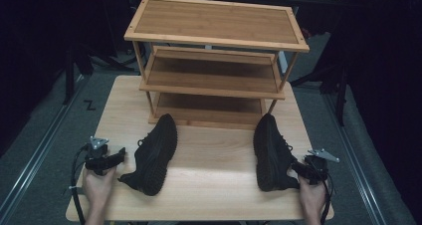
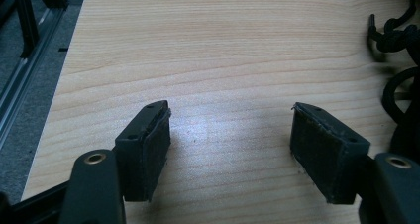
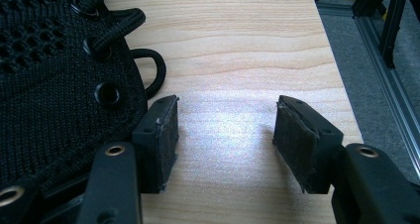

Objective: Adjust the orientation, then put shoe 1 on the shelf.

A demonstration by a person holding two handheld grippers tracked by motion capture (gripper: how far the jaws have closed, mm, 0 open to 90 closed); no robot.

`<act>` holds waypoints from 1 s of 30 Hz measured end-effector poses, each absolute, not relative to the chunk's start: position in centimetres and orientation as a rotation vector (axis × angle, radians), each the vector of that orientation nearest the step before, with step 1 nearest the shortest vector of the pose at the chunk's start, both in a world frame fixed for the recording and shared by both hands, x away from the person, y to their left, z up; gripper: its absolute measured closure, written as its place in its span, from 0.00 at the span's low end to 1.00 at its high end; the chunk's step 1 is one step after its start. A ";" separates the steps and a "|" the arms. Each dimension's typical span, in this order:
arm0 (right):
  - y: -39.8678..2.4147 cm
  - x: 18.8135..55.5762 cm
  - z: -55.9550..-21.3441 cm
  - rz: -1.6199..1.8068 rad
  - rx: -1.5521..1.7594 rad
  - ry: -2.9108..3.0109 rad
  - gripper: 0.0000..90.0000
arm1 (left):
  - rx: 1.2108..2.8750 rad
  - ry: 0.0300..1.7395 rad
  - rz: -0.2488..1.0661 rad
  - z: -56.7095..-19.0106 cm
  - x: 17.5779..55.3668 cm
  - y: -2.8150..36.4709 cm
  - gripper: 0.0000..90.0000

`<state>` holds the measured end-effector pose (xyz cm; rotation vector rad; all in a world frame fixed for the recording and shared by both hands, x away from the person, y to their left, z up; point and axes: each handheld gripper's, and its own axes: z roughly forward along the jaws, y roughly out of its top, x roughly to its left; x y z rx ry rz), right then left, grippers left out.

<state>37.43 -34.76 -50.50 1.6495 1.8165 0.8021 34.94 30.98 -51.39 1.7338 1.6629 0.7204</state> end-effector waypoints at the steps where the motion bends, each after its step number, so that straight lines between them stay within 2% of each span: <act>1: -34.8 37.4 -50.5 0.802 1.650 1.816 0.48 | 1.734 1.663 0.720 -51.4 34.9 31.0 0.36; 20: -34.9 37.4 -50.5 0.812 1.651 1.815 0.48 | 1.733 1.671 0.730 -51.4 35.1 30.8 0.37; 30: -34.8 37.4 -50.5 0.810 1.652 1.815 0.47 | 1.786 1.612 0.677 -51.3 35.2 30.2 0.28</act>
